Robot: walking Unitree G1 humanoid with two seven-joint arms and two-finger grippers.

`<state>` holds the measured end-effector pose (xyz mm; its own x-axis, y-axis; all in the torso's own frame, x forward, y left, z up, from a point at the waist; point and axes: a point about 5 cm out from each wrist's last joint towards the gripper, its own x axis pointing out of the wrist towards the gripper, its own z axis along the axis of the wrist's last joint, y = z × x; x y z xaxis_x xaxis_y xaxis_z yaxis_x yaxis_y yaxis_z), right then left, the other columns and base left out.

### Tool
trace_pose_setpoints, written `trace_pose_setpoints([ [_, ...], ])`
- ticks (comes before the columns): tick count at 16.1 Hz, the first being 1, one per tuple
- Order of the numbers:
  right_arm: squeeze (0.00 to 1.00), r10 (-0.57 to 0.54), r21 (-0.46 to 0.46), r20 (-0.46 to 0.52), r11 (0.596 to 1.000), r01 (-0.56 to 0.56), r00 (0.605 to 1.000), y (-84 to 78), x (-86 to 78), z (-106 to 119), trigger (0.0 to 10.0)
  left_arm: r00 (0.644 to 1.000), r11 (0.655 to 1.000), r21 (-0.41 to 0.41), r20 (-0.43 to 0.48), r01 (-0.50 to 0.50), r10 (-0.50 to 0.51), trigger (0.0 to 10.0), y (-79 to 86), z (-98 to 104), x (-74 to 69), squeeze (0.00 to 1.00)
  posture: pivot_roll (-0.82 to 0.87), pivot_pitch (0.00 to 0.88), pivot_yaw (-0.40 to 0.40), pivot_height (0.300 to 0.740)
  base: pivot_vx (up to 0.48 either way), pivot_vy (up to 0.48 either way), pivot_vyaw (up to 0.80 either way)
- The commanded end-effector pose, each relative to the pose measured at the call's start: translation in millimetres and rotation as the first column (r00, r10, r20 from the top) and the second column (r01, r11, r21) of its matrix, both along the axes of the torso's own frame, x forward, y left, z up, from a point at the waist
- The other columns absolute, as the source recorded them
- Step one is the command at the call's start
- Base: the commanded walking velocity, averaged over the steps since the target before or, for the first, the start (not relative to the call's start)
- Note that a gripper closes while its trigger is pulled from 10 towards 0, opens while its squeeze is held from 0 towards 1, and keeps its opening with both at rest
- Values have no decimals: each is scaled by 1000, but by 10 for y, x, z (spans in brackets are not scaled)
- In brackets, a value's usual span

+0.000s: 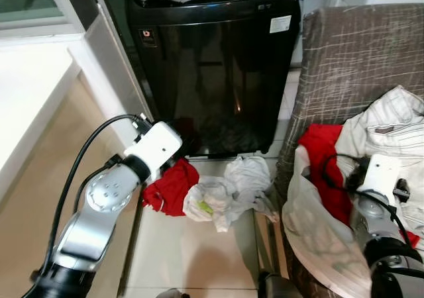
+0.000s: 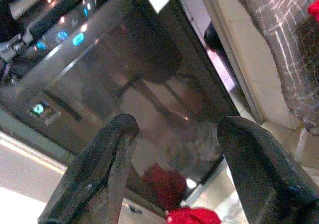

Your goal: Clothes washing

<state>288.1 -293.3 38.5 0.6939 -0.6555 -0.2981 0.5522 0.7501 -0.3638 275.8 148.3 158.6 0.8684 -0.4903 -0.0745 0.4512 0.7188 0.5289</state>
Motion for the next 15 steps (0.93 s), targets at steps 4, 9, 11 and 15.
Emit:
trace_pose_setpoints([
  [4,0,125,-208,-193,964,-165,973,-48,-80,-98,10000,999,999,-22,-18,-33,32,10000,28,63,-23,0,95,178,114,740,0,0,0],
  [9,0,157,-297,-149,935,-195,976,-65,63,89,10000,998,997,-58,-39,-55,53,10000,-48,42,-129,0,111,201,87,740,0,0,0],
  [11,0,141,-151,-163,975,-166,977,23,11,-66,0,998,997,-56,-49,-50,48,10000,-81,28,-182,0,120,217,88,740,0,0,0],
  [15,0,142,74,-201,989,-130,969,177,-94,-306,0,996,997,-42,-61,-67,65,10000,-28,26,-220,0,141,233,94,740,0,0,0],
])
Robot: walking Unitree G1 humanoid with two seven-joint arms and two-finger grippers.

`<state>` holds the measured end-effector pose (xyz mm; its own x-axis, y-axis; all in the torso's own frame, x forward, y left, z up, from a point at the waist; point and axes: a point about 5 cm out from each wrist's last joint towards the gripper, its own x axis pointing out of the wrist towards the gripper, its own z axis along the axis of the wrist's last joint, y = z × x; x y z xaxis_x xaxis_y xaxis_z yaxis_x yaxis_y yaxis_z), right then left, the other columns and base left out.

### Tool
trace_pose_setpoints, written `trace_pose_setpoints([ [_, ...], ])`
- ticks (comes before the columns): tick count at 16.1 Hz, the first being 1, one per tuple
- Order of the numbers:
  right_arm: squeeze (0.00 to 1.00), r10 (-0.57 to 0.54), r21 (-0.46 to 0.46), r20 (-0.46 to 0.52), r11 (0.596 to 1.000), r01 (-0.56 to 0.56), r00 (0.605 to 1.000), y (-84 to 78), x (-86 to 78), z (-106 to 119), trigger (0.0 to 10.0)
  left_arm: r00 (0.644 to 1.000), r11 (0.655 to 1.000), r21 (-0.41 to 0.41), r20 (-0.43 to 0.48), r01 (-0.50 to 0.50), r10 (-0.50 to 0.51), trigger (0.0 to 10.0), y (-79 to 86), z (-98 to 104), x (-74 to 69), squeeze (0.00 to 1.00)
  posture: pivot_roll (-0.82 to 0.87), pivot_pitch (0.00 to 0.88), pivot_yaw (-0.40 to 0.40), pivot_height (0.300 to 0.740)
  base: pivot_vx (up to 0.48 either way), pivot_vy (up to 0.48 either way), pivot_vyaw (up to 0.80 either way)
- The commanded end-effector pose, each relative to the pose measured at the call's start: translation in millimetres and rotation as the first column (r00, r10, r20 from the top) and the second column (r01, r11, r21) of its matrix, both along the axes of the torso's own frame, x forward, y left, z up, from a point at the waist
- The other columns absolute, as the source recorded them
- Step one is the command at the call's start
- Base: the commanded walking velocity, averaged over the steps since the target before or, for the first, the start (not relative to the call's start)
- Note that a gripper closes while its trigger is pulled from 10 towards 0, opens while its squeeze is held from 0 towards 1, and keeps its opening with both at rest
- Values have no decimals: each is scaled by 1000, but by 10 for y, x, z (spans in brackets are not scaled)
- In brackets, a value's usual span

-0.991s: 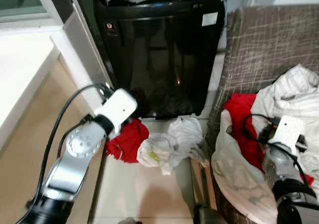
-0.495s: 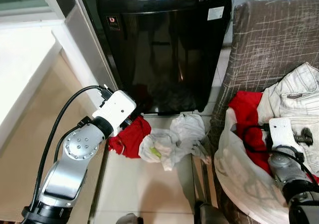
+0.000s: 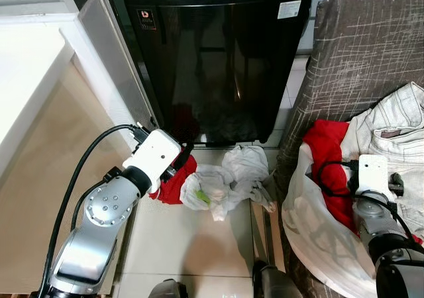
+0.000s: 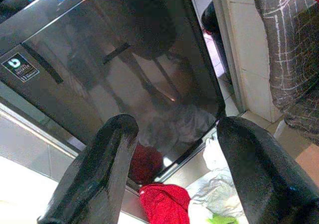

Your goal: Clothes washing

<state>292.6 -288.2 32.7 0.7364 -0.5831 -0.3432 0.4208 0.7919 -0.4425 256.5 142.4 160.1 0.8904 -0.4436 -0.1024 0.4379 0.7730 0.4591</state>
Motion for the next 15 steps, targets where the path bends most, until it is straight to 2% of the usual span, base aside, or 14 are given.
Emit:
trace_pose_setpoints([
  [1,0,32,121,-132,993,-16,991,170,-151,-288,0,1000,1000,16,0,-11,11,10000,34,15,-31,0,144,234,94,740,0,0,0],
  [2,0,62,163,-156,986,-36,986,257,-157,-342,0,1000,1000,16,1,-16,16,10000,37,40,-37,0,153,234,95,740,0,0,0],
  [6,0,126,176,-164,980,-96,978,341,-135,-359,0,1000,1000,-2,-9,-25,25,10000,18,32,-48,0,146,240,97,740,0,0,0],
  [11,0,191,176,-117,970,-168,975,472,-58,-324,0,999,999,-17,-12,-30,29,10000,-24,30,-19,0,137,242,89,740,0,0,0],
  [12,0,227,182,-94,961,-207,969,555,-16,-304,0,1000,999,-23,-11,-29,28,10000,-50,24,-20,0,128,242,75,740,0,0,0],
  [13,0,241,237,-49,946,-223,969,642,42,-273,0,999,999,-33,-9,-32,32,10000,-75,8,-12,0,118,237,65,740,0,0,0],
  [14,0,240,261,-33,939,-223,970,665,59,-263,0,999,999,-36,-9,-34,33,10000,-81,4,-6,0,114,235,60,740,0,0,0],
  [15,0,211,360,2,912,-198,977,721,80,-264,0,999,999,-38,-8,-35,34,10000,-92,-3,-3,0,110,231,57,740,0,0,0],
])
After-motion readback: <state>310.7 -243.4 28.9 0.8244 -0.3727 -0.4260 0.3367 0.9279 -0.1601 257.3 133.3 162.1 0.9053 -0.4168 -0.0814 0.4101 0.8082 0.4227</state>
